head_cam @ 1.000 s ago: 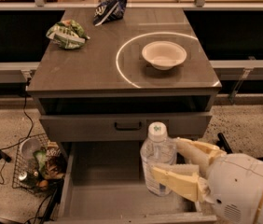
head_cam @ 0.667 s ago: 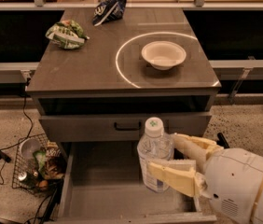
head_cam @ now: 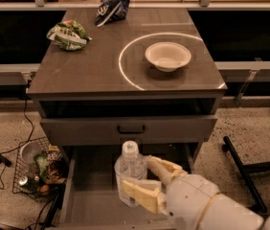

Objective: Place blue plastic bottle into middle drawer

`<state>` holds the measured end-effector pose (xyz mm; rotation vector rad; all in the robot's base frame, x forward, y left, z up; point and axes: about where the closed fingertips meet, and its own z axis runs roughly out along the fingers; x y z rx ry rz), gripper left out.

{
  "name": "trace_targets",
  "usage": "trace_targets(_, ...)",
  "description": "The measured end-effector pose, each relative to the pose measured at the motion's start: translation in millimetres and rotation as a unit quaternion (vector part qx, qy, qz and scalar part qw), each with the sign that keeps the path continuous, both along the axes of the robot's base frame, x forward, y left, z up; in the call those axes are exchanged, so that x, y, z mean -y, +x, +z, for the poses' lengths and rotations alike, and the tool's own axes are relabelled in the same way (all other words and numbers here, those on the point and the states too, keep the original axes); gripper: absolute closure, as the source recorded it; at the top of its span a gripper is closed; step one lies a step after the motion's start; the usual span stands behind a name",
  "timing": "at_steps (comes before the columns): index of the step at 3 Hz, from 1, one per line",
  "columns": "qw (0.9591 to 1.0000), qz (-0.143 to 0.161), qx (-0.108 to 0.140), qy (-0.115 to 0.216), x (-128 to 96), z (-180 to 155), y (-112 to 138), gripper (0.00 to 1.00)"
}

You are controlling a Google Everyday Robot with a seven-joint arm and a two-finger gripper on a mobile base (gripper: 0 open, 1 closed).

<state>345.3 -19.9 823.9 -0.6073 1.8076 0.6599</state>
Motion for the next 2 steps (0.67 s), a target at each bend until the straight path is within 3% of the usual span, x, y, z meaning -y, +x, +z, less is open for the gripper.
trace_targets(1,0.9991,0.018,-0.008,0.037,-50,-47,7,1.00)
trace_targets(2,0.9984,0.043,0.017,0.031,-69,-80,18,1.00)
